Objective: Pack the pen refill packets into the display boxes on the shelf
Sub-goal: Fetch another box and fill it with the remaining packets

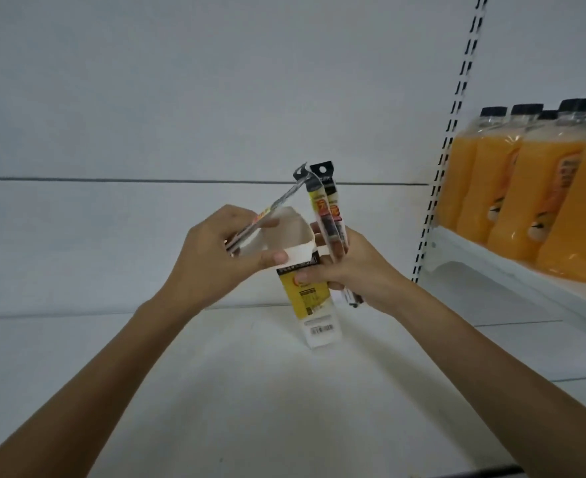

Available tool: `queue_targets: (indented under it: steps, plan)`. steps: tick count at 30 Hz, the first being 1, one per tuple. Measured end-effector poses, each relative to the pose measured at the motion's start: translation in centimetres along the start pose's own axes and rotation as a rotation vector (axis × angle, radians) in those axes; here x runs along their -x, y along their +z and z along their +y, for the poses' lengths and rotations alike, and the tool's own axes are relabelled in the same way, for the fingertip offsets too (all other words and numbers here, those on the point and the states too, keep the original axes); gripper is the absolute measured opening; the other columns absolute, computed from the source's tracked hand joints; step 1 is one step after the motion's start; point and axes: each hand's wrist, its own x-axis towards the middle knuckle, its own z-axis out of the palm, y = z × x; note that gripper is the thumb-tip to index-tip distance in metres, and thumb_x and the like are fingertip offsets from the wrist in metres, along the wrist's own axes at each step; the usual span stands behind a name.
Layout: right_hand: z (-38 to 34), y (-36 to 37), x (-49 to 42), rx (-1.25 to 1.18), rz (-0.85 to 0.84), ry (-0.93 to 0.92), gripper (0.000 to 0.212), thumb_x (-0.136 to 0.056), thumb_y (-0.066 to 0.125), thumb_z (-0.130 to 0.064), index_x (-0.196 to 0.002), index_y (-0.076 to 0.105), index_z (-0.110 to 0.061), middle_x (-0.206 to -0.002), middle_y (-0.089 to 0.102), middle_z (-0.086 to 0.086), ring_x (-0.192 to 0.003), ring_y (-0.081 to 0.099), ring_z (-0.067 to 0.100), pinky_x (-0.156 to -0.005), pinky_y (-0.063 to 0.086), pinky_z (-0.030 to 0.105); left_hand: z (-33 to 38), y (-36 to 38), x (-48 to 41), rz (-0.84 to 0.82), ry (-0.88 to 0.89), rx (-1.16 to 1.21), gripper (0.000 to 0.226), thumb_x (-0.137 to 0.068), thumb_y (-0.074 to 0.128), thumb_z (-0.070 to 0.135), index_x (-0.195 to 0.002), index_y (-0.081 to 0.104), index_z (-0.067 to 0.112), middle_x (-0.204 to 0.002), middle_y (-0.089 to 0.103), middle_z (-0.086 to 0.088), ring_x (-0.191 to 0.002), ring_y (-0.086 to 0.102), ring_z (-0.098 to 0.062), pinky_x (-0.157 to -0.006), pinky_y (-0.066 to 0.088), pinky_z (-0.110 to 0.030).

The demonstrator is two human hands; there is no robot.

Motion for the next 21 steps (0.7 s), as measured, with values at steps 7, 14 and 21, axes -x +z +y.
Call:
queue_targets:
  steps: [7,14,21]
  plan:
    - [-0.6,1.3,1.1,-0.073,-0.125,0.016,0.040,-0.071,0.074,-0.005,-0.108,0.058,-0.009,-0.070,0.065,-0.009,-0.059,0.057,0.005,-0.050,0.040,0.018,-0.3,0.1,0.2,-0.122,-0.216,0.077,0.053,-0.058,0.072,0.060,-0.103,0.062,0.033,-0.062,0.063,0.009,-0.048,0.050,-0.003,-0.047,0.043,-0.013]
    - [-5.1,-2.9,0.5,-0.334,0.391,-0.172,0.016,-0.089,0.048,-0.014,-0.077,0.059,-0.011,-0.081,0.060,0.005,-0.058,0.048,0.009,-0.059,0.046,0.020,0.1,2.1,0.4,-0.073,-0.300,0.196,0.030,-0.069,0.072,0.039,-0.092,0.053,0.040,-0.094,0.055,0.006,-0.064,0.049,-0.004,-0.054,0.041,-0.013]
    - [-7.6,-1.2,-0.9,0.064,0.482,-0.171,0.025,-0.096,0.042,-0.028,-0.077,0.053,-0.016,-0.072,0.048,0.001,-0.062,0.054,0.017,-0.050,0.044,0.024,0.6,3.0,0.7,-0.047,-0.271,0.235,0.021,-0.073,0.071,0.032,-0.090,0.057,0.032,-0.072,0.058,0.013,-0.050,0.050,0.010,-0.048,0.038,-0.005]
